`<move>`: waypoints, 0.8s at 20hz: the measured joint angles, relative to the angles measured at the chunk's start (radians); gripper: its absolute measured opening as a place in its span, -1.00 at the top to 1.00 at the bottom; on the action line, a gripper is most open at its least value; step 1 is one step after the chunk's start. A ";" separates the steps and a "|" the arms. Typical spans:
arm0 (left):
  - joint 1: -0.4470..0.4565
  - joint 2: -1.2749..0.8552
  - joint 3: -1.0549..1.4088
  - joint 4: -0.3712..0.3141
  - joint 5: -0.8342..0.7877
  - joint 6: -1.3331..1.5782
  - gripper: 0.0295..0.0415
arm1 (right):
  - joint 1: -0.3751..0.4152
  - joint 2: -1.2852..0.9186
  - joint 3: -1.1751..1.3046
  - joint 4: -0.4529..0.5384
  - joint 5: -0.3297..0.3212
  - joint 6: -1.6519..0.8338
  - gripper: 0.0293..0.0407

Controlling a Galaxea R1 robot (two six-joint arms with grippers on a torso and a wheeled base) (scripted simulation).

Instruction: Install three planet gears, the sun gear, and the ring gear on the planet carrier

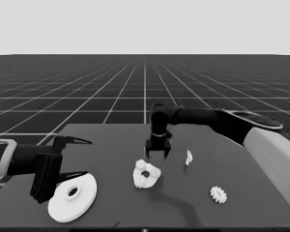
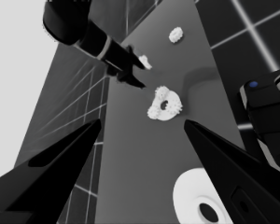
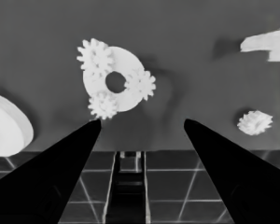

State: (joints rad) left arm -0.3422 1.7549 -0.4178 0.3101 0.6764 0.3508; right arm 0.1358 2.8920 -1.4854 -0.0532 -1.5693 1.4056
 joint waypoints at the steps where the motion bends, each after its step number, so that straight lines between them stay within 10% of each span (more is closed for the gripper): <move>1: 0.000 0.000 0.000 0.000 0.000 0.000 -0.49 | 0.038 0.003 -0.008 0.034 -0.003 -0.005 -0.61; 7: 0.000 0.000 0.000 0.000 0.000 0.000 -0.49 | 0.084 0.009 -0.028 0.079 -0.008 -0.018 -0.61; 10: 0.000 0.000 0.000 0.000 0.000 0.000 -0.49 | 0.114 -0.697 0.589 0.107 -0.018 -0.123 -0.62; 16: 0.000 0.000 0.000 0.000 0.000 0.000 -0.49 | 0.128 -0.885 0.541 0.111 -0.037 -0.341 -0.61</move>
State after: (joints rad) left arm -0.3422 1.7549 -0.4178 0.3101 0.6764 0.3508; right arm 0.2636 2.0073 -0.9447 0.0574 -1.6066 1.0650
